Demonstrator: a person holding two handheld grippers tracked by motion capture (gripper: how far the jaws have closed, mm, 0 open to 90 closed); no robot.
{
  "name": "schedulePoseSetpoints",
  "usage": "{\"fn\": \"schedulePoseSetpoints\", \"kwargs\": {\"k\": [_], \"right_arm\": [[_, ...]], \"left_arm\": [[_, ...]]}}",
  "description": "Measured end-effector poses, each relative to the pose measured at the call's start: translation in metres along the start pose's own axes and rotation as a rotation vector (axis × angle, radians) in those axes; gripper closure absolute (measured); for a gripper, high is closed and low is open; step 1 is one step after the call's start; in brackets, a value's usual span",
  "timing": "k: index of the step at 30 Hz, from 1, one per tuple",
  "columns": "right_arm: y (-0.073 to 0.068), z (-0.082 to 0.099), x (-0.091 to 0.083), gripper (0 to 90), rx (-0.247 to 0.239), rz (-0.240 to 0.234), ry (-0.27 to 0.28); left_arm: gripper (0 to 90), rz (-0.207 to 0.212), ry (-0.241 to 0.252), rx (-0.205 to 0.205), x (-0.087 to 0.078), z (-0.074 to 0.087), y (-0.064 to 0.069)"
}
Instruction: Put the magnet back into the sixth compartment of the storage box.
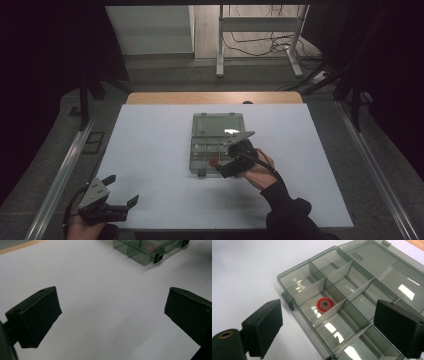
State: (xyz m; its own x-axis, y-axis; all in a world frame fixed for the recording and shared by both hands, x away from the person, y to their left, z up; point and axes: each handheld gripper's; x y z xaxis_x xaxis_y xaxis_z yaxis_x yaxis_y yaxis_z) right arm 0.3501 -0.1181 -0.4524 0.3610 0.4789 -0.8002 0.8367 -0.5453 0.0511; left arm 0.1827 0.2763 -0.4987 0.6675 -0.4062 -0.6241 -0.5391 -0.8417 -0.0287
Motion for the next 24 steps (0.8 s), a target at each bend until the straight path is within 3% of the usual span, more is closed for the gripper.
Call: {"fn": "schedulePoseSetpoints", "kwargs": {"k": [13,24], "right_arm": [[0.003,0.009,-0.008,5.3,0.011,0.007,-0.015],[0.005,0.017,-0.019,3.3,0.024,0.029,0.010]], "left_arm": [[0.9,0.000,0.001,0.001,0.000,0.000,0.000],[0.9,0.000,0.001,0.000,0.000,0.000,0.000]]}}
Point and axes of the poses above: each handheld gripper's, and its own axes: x roughly forward along the jaws, z roughly out of its underside, y roughly to its right, and after that the axes turned 6 degrees about -y, right-handed
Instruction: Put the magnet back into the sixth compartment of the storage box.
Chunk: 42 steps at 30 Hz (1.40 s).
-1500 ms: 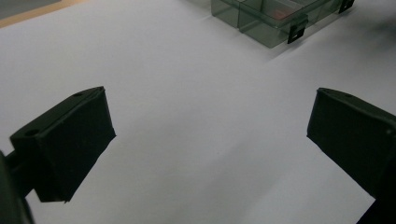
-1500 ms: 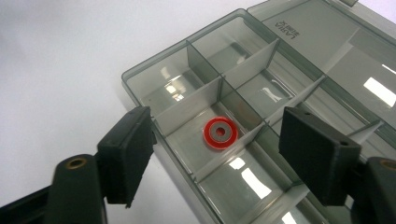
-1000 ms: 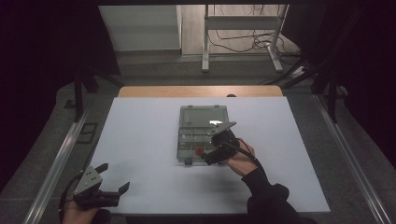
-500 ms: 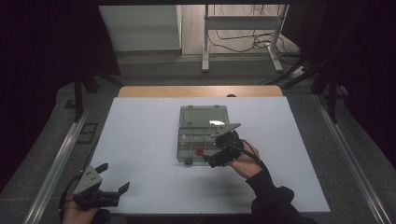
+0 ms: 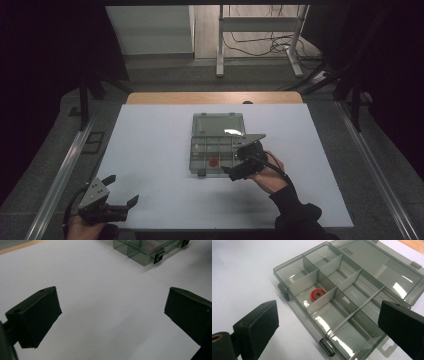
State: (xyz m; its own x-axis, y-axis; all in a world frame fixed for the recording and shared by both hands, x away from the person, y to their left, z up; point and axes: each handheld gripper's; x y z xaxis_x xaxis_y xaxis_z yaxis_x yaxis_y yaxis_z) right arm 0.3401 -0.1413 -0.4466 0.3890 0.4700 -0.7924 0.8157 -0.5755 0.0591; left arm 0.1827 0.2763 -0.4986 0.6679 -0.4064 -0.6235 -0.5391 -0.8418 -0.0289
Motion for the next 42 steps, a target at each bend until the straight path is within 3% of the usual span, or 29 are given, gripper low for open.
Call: {"fn": "schedulePoseSetpoints", "kwargs": {"k": [42], "right_arm": [[0.007,0.042,-0.033,1.6,0.070,0.066,0.036]], "left_arm": [[0.9,0.002,0.002,0.001,0.000,0.000,0.000]]}}
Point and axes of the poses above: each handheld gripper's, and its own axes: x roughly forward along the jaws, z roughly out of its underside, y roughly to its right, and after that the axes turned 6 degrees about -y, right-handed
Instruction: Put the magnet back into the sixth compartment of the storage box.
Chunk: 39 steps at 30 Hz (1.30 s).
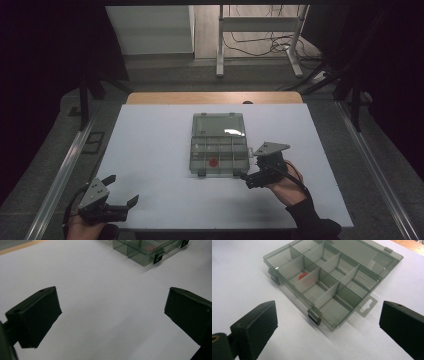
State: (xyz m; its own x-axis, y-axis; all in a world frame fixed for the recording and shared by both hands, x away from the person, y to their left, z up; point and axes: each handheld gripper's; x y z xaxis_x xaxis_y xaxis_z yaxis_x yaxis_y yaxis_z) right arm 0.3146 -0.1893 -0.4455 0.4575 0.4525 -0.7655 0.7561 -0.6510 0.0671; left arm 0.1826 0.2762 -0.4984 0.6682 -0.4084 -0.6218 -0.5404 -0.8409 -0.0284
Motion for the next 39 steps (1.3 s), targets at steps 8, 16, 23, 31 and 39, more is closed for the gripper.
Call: {"fn": "schedulePoseSetpoints", "kwargs": {"k": [8,16,23,31,39], "right_arm": [[0.004,0.009,-0.004,1.0,0.021,0.012,0.008],[0.005,0.017,-0.005,0.9,0.027,0.016,0.011],[0.004,0.022,-0.005,0.7,0.018,0.024,0.004],[0.003,0.029,-0.005,0.4,0.025,0.028,-0.004],[0.002,0.033,-0.008,0.2,0.035,0.035,0.005]], "left_arm": [[0.9,0.000,0.000,0.001,0.000,0.000,0.000],[0.9,-0.001,-0.002,0.003,0.000,0.000,0.000],[1.0,-0.001,-0.002,0.003,0.000,0.000,0.000],[1.0,-0.001,-0.002,0.003,0.000,0.000,0.000],[1.0,-0.001,-0.003,0.003,0.000,0.000,0.000]]}}
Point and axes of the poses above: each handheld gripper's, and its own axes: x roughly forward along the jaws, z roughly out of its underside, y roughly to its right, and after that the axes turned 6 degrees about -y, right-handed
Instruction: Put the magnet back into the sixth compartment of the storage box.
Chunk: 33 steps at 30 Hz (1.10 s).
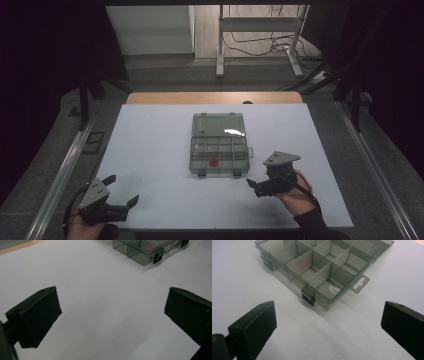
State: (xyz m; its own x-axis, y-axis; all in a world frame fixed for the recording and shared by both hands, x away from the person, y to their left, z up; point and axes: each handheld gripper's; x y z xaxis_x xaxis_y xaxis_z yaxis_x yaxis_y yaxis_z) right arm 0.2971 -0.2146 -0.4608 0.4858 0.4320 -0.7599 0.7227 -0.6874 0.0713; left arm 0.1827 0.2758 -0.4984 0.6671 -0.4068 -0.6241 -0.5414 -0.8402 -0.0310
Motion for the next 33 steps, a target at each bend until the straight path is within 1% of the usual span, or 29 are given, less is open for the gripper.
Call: {"fn": "schedulePoseSetpoints", "kwargs": {"k": [19,26,33], "right_arm": [[0.003,0.012,-0.011,0.2,0.032,0.018,0.024],[0.006,0.017,-0.014,0.2,0.052,0.015,0.037],[0.010,0.024,-0.017,0.0,0.067,0.026,0.035]], "left_arm": [[1.0,0.000,0.000,0.001,0.000,0.000,0.000],[1.0,0.000,0.000,0.000,0.000,0.000,0.000],[0.9,0.001,0.002,-0.003,0.000,0.000,0.000]]}}
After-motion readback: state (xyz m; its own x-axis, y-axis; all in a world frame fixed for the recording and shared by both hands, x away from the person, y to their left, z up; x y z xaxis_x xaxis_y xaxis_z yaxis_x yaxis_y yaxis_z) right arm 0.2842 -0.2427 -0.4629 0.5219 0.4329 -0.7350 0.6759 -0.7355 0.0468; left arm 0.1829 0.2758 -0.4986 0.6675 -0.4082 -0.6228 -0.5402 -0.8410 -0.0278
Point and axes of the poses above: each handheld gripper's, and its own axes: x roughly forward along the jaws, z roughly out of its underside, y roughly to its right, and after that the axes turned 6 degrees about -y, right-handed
